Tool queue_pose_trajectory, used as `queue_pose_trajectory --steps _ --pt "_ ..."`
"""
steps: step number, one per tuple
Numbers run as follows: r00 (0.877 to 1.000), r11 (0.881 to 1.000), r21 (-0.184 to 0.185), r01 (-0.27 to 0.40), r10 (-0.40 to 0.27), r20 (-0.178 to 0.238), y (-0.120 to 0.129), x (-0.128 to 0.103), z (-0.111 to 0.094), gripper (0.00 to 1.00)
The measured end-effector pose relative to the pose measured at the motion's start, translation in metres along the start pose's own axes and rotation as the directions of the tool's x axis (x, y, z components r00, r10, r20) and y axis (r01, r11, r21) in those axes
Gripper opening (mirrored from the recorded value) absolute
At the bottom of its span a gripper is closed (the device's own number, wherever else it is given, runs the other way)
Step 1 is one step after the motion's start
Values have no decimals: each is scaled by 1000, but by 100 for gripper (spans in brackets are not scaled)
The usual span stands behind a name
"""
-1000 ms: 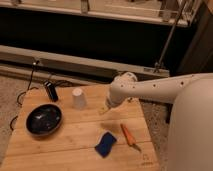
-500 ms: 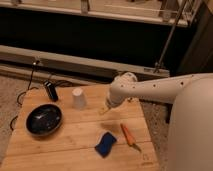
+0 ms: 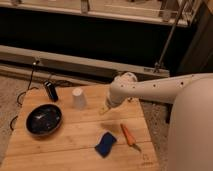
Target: Pick up the ceramic bowl
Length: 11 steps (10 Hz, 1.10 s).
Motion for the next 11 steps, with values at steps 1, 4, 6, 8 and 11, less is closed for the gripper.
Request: queue_pose_trajectory --steps 1,4,6,8,11 --pt "1000 1000 0 0 0 0 0 0 0 80" --pt "1000 1000 0 0 0 0 0 0 0 80" --pt "1000 1000 5 9 -9 -1 1 0 -1 80" --pt "993 993 8 115 -115 11 45 -20 -7 80" --pt "961 961 16 277 -277 16 119 -46 -22 80"
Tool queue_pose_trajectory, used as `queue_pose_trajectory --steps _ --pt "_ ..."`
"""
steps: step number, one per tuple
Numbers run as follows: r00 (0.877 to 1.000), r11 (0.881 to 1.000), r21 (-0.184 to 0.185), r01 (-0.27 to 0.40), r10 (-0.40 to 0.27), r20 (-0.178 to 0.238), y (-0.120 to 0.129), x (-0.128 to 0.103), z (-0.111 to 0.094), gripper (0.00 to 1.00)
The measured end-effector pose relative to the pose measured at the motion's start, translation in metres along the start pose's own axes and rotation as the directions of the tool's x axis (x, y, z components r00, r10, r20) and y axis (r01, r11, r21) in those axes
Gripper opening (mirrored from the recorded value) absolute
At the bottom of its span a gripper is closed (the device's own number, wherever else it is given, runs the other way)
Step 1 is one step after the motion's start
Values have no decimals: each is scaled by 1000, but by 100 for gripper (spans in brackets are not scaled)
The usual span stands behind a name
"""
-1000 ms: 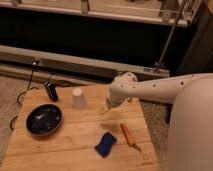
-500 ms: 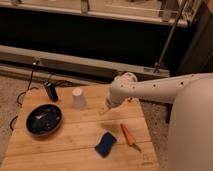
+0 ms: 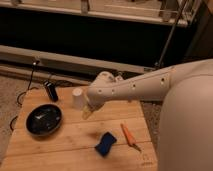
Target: Pick up the ceramic bowl
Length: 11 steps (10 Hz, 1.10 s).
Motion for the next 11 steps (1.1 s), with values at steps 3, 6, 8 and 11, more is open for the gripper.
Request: queue_pose_trajectory --steps 3,6,8,11 --pt "991 991 -1 131 -131 -15 68 -39 -8 80" --pt "982 982 2 187 -187 -23 120 -77 -4 80" --pt "982 982 -3 189 -189 -11 140 -104 6 80" --pt "995 995 9 103 -102 -11 136 -133 27 80"
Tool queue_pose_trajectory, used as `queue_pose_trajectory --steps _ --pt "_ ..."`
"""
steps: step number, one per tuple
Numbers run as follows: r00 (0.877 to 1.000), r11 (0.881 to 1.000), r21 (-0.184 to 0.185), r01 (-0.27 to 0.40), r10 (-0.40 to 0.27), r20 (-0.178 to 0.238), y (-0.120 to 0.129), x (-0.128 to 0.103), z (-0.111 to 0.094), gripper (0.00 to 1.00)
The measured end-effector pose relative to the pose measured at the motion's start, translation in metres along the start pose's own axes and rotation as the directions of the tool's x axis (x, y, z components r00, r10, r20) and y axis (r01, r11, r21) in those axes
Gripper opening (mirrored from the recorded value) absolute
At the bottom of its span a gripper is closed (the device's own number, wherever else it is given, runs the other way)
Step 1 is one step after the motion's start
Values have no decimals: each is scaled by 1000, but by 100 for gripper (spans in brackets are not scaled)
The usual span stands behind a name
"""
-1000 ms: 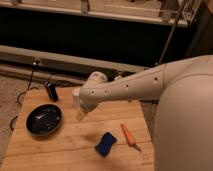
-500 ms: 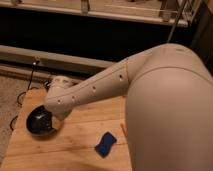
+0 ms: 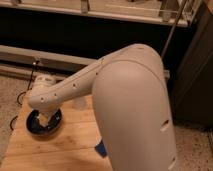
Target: Pick up the ceramic bowl
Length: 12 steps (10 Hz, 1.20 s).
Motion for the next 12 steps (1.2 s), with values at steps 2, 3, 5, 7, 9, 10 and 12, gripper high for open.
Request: queue_pose_trajectory --steps 2,3,5,7,9,10,12 --pt "997 997 19 -77 77 -2 -15 -19 14 80" --pt "996 995 23 -92 93 -8 -18 -27 23 80" --pt "997 997 21 -69 69 -16 -11 -40 44 80" --pt "1000 999 33 -11 12 -18 -7 -48 68 80" --pt "1000 998 57 10 -9 -25 -16 -49 89 80" --pt "1000 997 82 -5 7 -22 -33 -50 95 80" --pt "999 994 101 -31 34 -21 -56 -50 100 80"
